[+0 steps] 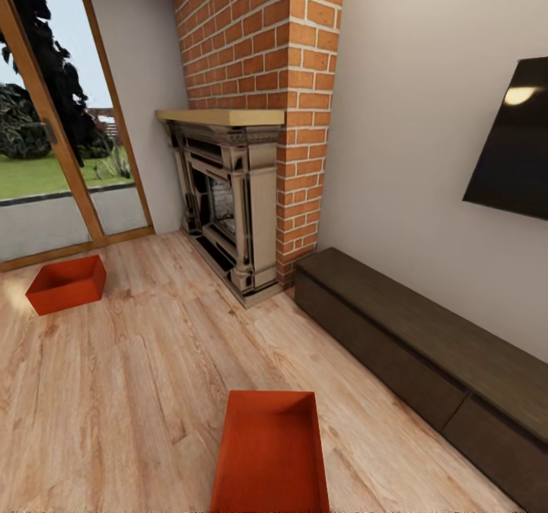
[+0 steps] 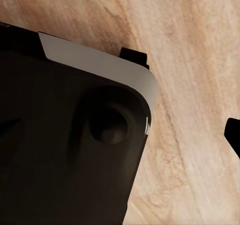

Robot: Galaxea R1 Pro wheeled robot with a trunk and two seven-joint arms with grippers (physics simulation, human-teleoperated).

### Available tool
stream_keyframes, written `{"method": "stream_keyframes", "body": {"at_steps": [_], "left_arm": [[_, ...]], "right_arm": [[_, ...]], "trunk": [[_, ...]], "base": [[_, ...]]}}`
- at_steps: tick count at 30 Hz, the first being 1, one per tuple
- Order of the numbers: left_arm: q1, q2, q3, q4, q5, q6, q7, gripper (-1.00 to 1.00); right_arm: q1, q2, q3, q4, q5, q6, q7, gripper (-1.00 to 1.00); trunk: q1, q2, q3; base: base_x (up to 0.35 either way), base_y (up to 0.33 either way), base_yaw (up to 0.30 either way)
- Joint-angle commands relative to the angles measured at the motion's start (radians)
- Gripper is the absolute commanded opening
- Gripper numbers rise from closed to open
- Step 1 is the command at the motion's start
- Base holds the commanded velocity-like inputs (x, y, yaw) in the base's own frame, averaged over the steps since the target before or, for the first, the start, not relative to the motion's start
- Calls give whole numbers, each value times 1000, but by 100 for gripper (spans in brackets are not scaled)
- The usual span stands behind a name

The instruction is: Move the two storage containers from the living room to the garage. In the garage, place one container on the floor and stack the other container on top of it (either order is fine).

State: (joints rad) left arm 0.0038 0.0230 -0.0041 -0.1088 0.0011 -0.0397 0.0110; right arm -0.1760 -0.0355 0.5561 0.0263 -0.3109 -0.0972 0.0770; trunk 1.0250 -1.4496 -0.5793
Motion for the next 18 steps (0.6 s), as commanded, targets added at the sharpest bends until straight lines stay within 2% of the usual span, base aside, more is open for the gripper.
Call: {"method": "stream_keyframes", "body": {"at_steps": [1,18], "left_arm": [[0,0,-1,-1,0,-2,1,100],[0,0,-1,-1,0,-2,1,100]], "right_arm": [[-1,0,6,3,-9,-6,6,100],[-1,0,8,3,-11,-7,6,100]], "trunk": [[0,0,-2],[0,0,-30]], "base": [[0,0,0],[0,0,0]]}}
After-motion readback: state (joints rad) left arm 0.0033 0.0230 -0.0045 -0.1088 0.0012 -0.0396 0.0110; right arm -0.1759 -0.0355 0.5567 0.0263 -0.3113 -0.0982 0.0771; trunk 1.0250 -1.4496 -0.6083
